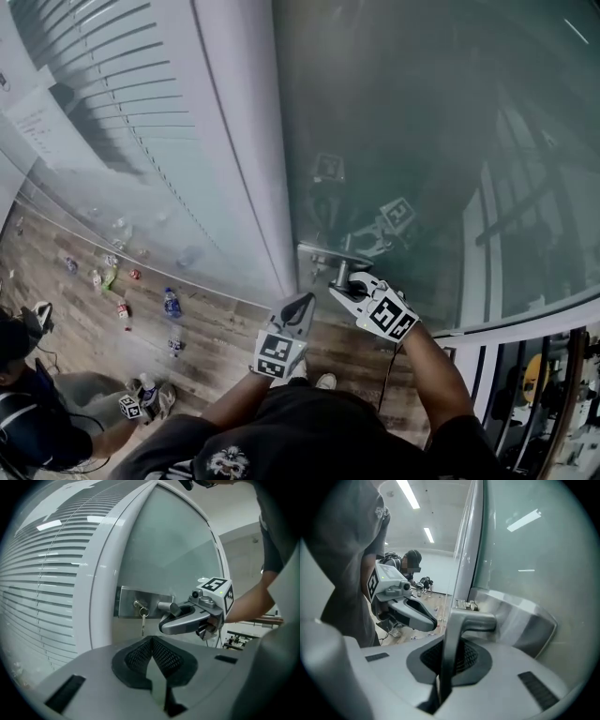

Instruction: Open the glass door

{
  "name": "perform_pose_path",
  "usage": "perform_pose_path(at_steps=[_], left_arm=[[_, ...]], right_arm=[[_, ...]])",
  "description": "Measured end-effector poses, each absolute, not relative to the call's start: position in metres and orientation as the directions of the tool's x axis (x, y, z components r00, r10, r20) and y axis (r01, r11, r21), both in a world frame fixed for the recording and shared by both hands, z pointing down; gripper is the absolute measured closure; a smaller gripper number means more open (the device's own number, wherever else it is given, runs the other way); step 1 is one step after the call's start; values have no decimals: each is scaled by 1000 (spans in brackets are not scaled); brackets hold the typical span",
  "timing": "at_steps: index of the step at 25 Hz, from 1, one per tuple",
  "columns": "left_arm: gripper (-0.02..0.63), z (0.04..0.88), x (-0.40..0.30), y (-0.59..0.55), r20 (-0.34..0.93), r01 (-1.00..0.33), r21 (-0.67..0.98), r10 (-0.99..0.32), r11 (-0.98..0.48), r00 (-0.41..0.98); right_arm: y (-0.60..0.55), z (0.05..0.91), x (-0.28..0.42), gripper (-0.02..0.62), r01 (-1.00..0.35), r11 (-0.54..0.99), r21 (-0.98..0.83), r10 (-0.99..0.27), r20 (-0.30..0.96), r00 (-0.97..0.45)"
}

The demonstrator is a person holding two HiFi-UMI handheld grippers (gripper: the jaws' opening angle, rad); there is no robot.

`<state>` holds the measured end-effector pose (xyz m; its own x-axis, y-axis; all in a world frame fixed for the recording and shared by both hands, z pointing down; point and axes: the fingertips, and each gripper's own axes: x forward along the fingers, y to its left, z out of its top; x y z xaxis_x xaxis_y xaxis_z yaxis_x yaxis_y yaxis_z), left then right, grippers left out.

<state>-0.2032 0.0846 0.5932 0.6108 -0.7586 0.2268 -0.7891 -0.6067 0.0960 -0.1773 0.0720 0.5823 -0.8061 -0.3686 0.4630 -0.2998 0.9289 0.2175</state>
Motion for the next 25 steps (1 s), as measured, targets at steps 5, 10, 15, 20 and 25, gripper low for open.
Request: perform_pose_path(at_steps=[5,10,15,20,25], left_arm=[[600,592,-198,79,209,-775,86,-750,-626,628],[600,580,-195,76,194,-761,96,-738,-641,646],[600,573,-186,72,205,-753,93,-727,-652,655],[600,514,-174,55,187,-723,106,-701,-682,689],[600,517,-166,31,157,-705,98,-689,-702,707]], right_arm=[[60,586,-179,578,-312,925,217,-379,467,-799],[43,585,-177,578,-337,917,213,-399,481,-781],[19,578,-173,578,-361,909,209,-417,486,-768],[-20,533,-162,578,-381,899,213,-436,507,-744],[-65,545,-152,578,-421,879,225,-474,503,-722]])
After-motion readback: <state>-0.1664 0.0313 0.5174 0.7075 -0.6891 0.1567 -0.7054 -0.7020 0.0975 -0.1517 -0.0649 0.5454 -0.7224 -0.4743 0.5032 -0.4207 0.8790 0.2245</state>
